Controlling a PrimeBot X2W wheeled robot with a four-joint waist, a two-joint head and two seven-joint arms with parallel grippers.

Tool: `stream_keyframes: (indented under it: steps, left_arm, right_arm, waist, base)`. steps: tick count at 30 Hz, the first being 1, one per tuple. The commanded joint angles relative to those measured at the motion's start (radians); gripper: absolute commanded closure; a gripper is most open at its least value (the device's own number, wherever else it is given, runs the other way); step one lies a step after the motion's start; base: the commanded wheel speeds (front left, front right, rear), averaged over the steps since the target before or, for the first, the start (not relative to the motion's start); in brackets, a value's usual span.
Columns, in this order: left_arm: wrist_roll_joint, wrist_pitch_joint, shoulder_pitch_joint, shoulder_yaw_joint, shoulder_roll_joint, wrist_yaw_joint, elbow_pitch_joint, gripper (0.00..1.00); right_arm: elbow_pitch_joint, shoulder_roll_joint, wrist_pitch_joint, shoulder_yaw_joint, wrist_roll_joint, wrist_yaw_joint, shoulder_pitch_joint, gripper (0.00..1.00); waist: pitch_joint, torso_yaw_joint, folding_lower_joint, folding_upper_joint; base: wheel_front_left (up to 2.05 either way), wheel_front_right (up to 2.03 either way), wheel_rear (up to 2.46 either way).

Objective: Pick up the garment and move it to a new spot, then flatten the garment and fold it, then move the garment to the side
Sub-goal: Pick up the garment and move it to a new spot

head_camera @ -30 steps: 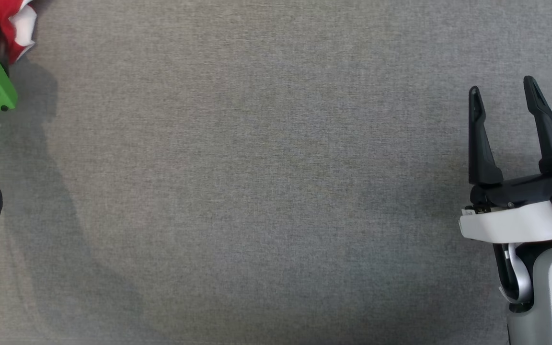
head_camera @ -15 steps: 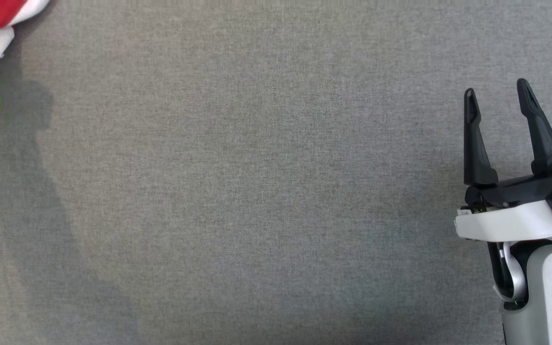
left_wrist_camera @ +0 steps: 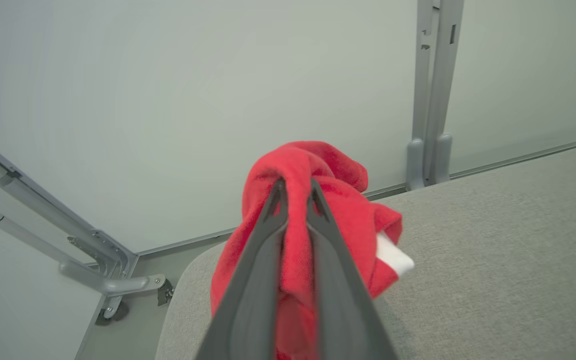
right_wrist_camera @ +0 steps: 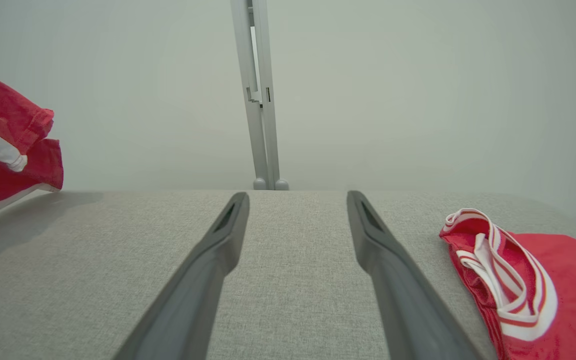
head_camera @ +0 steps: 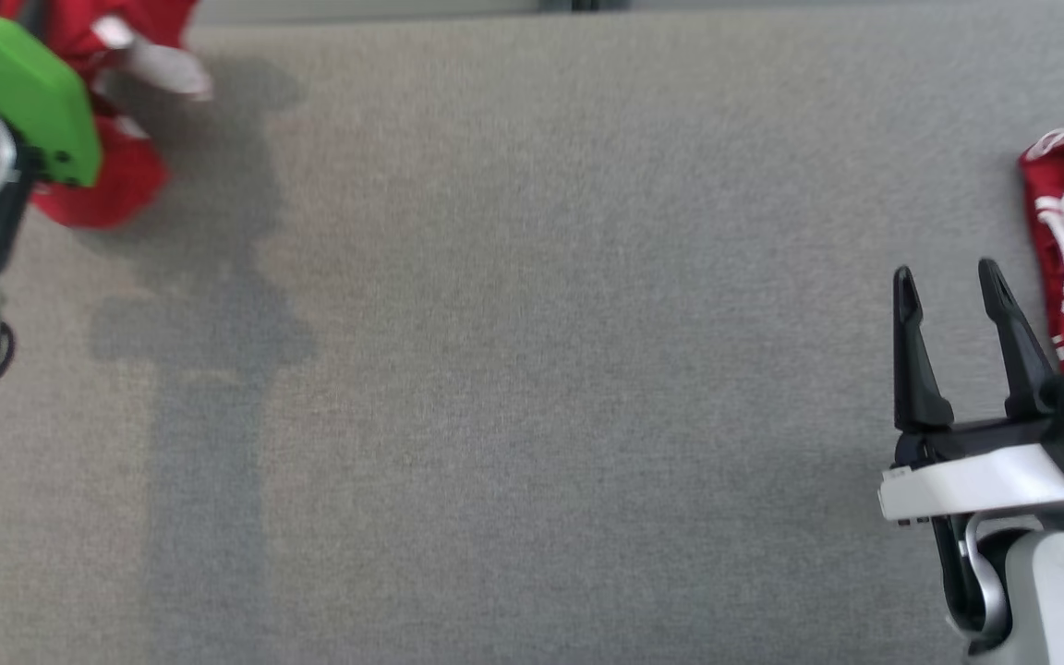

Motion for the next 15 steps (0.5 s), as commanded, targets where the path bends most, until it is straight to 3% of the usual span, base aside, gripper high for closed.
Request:
stream_keyframes:
  steps: [1,8,15]
  left_arm:
    - [-0.026,0.015,0.018,-0.041,0.0,-0.002,-0.043,1.0]
    - [-0.153,0.083,0.053,-0.282,0.019,-0.002,-0.328,1.0]
    - [-0.301,0.108,0.102,-0.41,-0.013,0.0,-0.548,1.0]
  right_arm:
    - [0.007,-0.002,-0.007,-0.01,0.012,0.0,0.031,0.0]
    - [0.014,-0.002,-0.013,-0.04,0.03,0.0,0.091,0.0]
    - [0.02,-0.002,-0.021,-0.033,0.05,0.0,0.099,0.0]
  waist:
    - [-0.175,-0.053,-0.0001,0.0]
    - [-0.228,-0.121,-0.0001,0.0]
    - [-0.173,-0.189,-0.0001,0.0]
  base:
    - [0.0,0.0,0.0]
    - [0.0,0.0,0.0]
    - [0.0,0.0,0.0]
